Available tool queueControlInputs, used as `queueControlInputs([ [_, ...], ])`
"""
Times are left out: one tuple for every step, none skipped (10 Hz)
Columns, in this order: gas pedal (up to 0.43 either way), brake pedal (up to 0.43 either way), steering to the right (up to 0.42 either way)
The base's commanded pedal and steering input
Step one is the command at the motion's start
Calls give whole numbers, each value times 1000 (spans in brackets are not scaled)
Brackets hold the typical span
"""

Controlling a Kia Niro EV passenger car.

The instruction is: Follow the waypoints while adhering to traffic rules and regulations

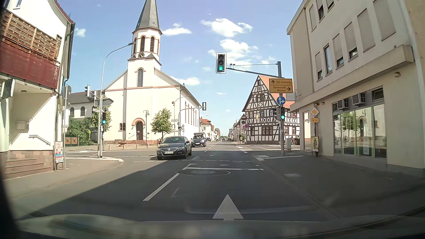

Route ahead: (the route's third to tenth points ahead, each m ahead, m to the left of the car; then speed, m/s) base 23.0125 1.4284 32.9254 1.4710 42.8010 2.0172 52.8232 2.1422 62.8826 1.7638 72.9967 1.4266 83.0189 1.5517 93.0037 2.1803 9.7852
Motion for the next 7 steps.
queueControlInputs([
  [87, 30, -2],
  [87, 30, -2],
  [87, 30, -2],
  [87, 30, -1],
  [87, 30, -1],
  [87, 30, -1],
  [87, 30, -1],
])
